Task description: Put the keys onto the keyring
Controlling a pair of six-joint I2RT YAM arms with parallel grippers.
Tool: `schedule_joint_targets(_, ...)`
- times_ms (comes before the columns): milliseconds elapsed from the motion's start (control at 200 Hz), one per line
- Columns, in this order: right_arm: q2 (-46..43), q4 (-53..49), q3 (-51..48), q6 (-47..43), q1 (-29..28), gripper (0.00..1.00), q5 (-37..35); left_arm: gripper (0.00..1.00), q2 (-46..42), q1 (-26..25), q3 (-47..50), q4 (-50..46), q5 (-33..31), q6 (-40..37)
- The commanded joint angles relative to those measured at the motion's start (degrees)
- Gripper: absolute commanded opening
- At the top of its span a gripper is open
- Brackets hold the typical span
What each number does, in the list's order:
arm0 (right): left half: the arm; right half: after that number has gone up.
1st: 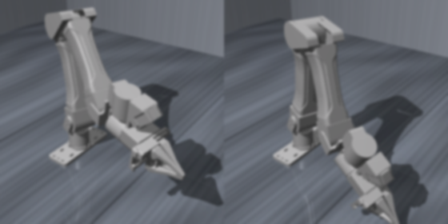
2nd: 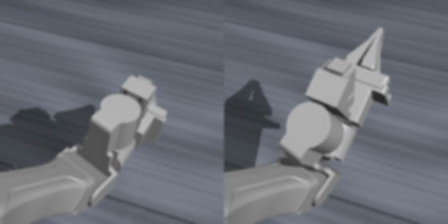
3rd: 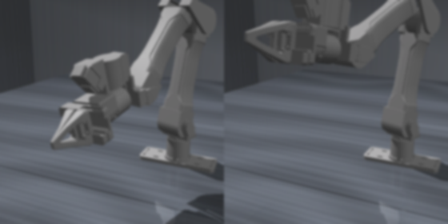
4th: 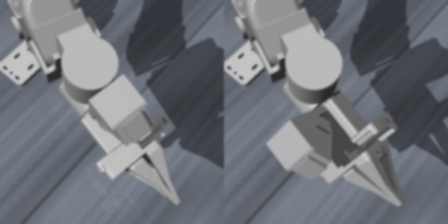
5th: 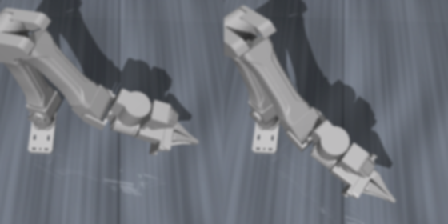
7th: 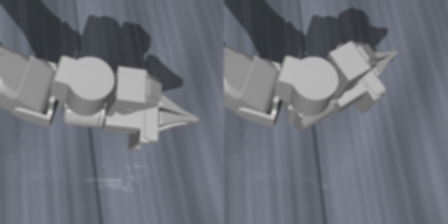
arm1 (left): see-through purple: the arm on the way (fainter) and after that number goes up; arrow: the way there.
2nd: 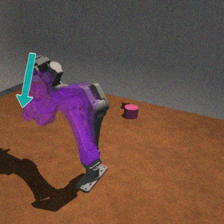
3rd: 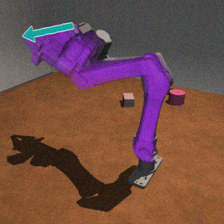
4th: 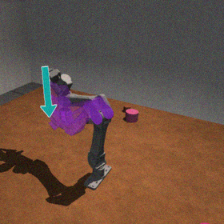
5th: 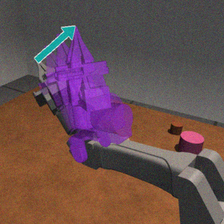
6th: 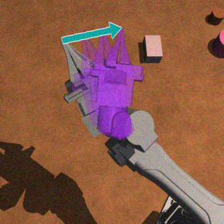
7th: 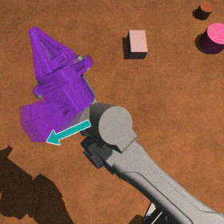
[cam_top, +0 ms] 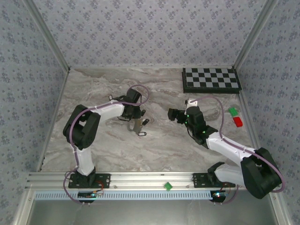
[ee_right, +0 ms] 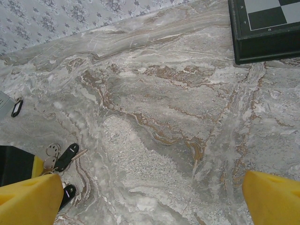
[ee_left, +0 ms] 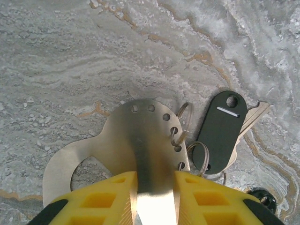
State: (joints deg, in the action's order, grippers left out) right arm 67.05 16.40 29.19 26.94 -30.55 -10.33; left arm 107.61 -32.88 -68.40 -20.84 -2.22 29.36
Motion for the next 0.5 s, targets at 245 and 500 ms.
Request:
schedule_joint_targets(245,0.1,-0.49,1.75,-0.72,-0.63,1.0,-1.01,0.26,1.75,0.36,-3.1,0.7,1.31,-1.24)
schedule_joint_targets(500,0.12,-0.5,1.75,-0.62,-0.65,0.99,-1.01,0.26,-1.54,0.08,-2.09,1.47,1.89,-1.97)
